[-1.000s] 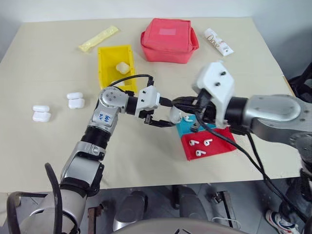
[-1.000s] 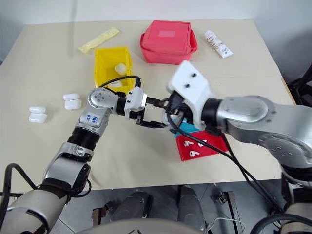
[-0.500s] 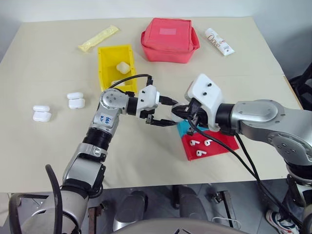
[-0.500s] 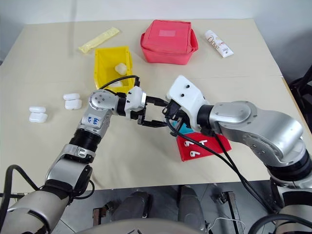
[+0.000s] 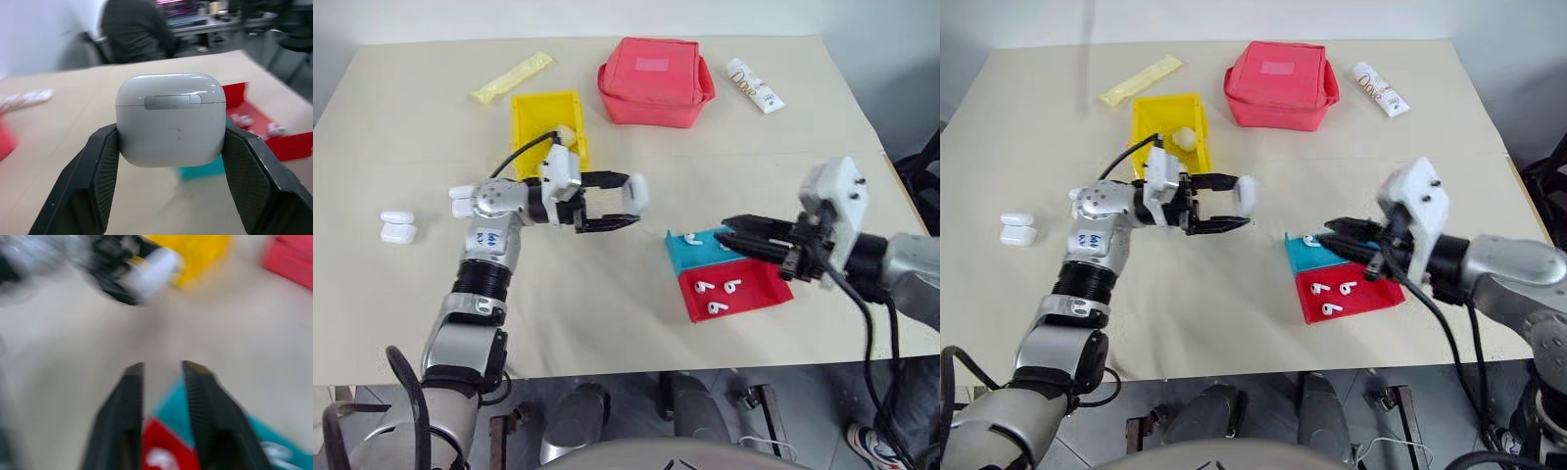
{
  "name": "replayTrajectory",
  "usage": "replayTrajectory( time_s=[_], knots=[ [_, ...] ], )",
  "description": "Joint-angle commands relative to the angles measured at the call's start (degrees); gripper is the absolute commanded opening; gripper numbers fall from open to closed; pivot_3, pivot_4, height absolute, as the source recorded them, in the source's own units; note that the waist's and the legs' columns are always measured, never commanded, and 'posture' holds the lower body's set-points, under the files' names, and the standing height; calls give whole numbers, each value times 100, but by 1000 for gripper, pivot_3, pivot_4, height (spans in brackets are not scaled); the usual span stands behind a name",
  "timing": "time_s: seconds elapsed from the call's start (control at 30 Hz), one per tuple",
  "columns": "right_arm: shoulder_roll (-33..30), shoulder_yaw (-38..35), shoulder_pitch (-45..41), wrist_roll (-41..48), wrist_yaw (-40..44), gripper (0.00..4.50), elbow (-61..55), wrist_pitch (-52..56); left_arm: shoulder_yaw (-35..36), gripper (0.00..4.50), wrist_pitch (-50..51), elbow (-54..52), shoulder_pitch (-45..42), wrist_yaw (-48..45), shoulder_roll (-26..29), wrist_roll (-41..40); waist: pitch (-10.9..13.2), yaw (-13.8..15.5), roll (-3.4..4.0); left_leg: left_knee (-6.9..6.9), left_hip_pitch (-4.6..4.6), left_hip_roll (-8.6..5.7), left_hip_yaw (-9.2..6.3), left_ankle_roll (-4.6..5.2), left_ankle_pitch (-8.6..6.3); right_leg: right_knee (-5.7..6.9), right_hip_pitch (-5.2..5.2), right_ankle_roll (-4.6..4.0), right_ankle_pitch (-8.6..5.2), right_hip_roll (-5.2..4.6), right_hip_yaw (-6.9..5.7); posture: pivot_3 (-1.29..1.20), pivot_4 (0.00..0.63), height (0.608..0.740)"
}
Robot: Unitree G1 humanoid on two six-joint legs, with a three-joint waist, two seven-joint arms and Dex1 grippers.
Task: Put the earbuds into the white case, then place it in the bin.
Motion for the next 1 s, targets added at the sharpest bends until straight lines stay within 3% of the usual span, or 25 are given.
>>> replayTrajectory(
  time_s=[0.03,0.17,0.23,0.33,0.57,0.6,0.77,1.0],
  knots=[
    [-36,-391,401,-229,837,2557,82,-764,228,2765,-172,383,-376,330,88,59,0,-2,1,-1,2,-2,4,2,1,2,0,1,0,-1,4,0,150,740],
    [25,-410,637,-407,1137,3958,260,-1204,386,2765,-235,986,-785,1056,181,260,1,5,-2,0,3,-2,6,2,1,2,0,2,1,-1,5,0,150,740],
    [52,-376,732,-743,1002,4476,348,-1421,406,2765,-194,1463,-1138,2070,330,617,1,-1,-2,0,2,-2,6,2,1,2,-1,3,1,-1,6,0,150,740],
    [171,-340,874,-887,784,4476,255,-1580,330,2765,-90,2094,-1596,3122,469,1035,3,-1,-8,-2,3,0,7,0,0,3,-3,3,2,1,7,0,150,740],
    [300,-253,1077,-888,465,4476,10,-1678,259,2765,269,2781,-1969,4032,673,1508,3,-7,-9,-7,10,-3,20,1,0,6,-4,4,2,-1,8,0,150,740],
    [297,-249,1082,-884,444,4476,13,-1682,246,2765,279,2790,-1957,4000,681,1537,3,-10,-9,-7,10,-3,20,1,0,6,-4,4,2,0,8,0,150,740],
    [116,-245,992,-894,611,4500,193,-1688,294,4383,-149,2364,-1679,3106,719,1322,3,3,-10,-4,8,-5,20,1,0,6,-4,4,2,-4,7,0,150,740],
    [-291,-67,515,-970,1374,4500,862,-1757,879,4448,-314,306,-410,1119,909,-10,3,-71,-7,-9,14,9,27,-2,-2,8,-6,2,1,-9,7,0,150,740]
  ],
)
